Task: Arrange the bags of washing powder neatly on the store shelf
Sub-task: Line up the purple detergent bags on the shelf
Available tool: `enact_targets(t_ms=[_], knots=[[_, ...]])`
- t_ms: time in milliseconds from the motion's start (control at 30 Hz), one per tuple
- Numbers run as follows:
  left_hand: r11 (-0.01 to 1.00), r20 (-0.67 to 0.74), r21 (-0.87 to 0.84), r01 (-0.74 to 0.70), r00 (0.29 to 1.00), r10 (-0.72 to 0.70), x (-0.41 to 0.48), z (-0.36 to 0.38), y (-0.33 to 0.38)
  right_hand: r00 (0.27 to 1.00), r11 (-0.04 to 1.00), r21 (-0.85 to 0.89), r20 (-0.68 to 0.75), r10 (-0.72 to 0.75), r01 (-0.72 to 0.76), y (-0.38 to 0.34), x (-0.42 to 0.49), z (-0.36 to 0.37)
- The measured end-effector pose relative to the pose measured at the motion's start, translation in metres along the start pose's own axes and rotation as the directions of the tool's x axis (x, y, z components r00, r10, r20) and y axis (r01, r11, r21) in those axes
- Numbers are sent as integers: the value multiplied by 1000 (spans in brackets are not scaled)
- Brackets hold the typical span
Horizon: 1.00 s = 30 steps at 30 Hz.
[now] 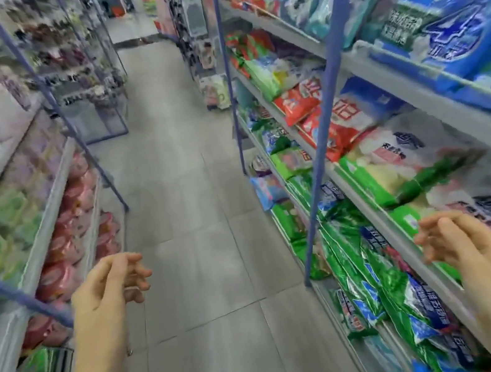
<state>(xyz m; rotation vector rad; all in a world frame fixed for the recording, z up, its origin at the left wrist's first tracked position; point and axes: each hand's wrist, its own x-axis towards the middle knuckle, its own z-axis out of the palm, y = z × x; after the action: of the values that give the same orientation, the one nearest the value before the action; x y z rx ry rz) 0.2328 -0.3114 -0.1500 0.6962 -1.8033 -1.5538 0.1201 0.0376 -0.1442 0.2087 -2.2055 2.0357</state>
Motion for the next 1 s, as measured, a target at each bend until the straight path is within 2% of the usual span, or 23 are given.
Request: enact_targets(t_ms=[333, 500, 767, 1000], knots=[[1000, -52, -5, -20, 998, 19, 141, 54, -16, 996, 1000, 7, 88, -27, 26, 15, 149, 96], [999, -9, -15, -44, 999, 44, 252, 68, -36, 1000, 1000, 22, -9, -10, 10, 37, 217, 169], [998, 224, -30, -47, 973, 53, 448, 90, -55, 978, 1000, -14, -207, -25, 23, 45, 304, 283], [993, 455, -119, 2, 889, 53, 568, 153, -69, 936, 998, -52, -351, 9, -29, 54, 379, 337]])
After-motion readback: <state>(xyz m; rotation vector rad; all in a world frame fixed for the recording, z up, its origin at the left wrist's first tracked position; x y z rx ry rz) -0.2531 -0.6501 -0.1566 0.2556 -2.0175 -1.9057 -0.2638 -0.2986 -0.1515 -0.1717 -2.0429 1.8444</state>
